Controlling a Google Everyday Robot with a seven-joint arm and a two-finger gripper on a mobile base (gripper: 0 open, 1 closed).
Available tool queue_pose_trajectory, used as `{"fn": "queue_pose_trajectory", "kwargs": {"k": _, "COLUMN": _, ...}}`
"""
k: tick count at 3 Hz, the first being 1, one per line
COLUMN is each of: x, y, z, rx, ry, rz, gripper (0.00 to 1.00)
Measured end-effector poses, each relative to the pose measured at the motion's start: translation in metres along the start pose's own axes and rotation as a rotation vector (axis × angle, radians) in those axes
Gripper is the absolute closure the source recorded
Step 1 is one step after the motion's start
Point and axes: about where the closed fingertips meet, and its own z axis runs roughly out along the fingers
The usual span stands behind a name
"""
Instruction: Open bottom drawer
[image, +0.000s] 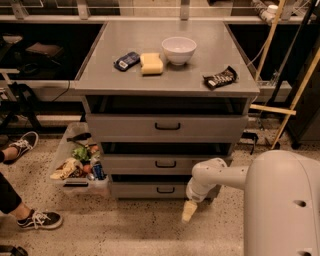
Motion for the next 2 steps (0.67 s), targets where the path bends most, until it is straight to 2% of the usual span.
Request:
{"fn": "queue_pose_trajectory", "kwargs": {"k": 1, "x": -0.003, "y": -0.01, "z": 0.018, "rx": 0.01, "ry": -0.03, "rz": -0.011, "gripper": 0.0}}
{"fn": "queue_pose_trajectory", "kwargs": {"k": 2, "x": 0.007, "y": -0.033, "z": 0.048, "rx": 0.026, "ry": -0.113, "rz": 0.008, "gripper": 0.0}}
